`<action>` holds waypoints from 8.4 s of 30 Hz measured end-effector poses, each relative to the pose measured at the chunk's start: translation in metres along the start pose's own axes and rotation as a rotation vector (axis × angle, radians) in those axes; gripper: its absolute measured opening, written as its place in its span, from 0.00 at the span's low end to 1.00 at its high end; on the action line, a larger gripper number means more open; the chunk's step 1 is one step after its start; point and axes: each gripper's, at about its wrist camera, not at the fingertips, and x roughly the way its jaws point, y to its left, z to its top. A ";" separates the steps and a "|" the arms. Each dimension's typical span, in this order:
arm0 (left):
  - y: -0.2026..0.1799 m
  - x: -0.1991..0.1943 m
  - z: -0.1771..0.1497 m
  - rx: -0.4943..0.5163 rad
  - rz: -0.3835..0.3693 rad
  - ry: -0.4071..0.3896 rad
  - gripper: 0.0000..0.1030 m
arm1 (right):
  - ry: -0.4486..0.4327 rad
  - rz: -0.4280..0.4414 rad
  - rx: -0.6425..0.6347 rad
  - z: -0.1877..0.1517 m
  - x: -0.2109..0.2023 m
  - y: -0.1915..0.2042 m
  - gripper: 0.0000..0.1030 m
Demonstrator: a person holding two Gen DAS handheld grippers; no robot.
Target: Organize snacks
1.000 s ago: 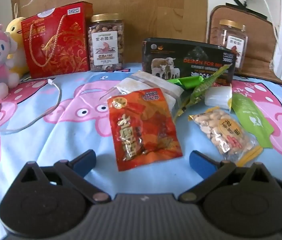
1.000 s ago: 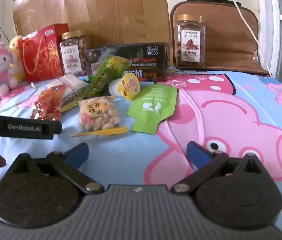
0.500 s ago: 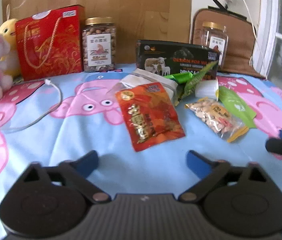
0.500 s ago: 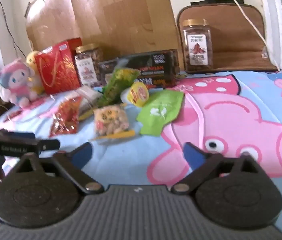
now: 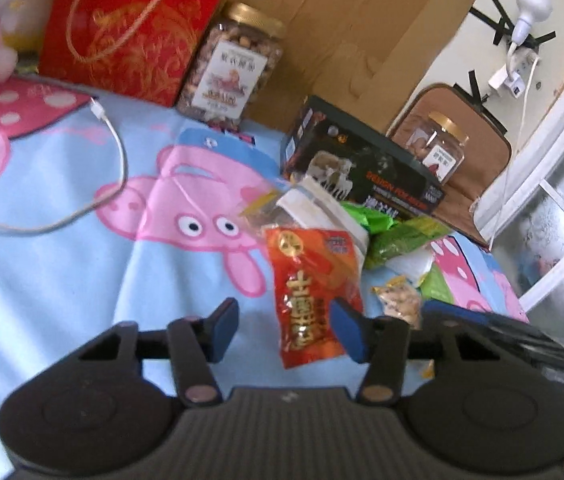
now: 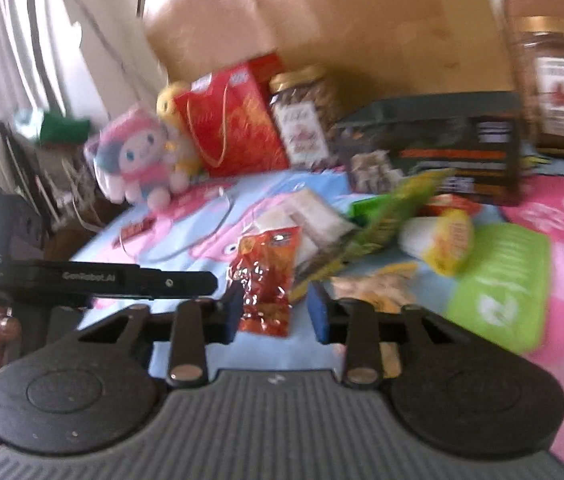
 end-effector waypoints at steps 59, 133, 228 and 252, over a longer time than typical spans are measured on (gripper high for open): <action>0.008 -0.012 0.008 -0.073 -0.075 -0.026 0.36 | 0.034 -0.023 -0.224 -0.026 0.042 0.023 0.58; -0.013 0.046 0.015 -0.072 -0.254 0.035 0.60 | -0.202 -0.091 0.226 -0.048 -0.044 -0.040 0.08; -0.031 0.059 0.036 -0.062 -0.290 0.025 0.54 | -0.016 -0.197 -0.015 -0.008 0.027 -0.069 0.25; -0.024 0.074 0.020 -0.084 -0.289 0.102 0.48 | 0.057 -0.098 -0.164 -0.032 0.042 -0.014 0.57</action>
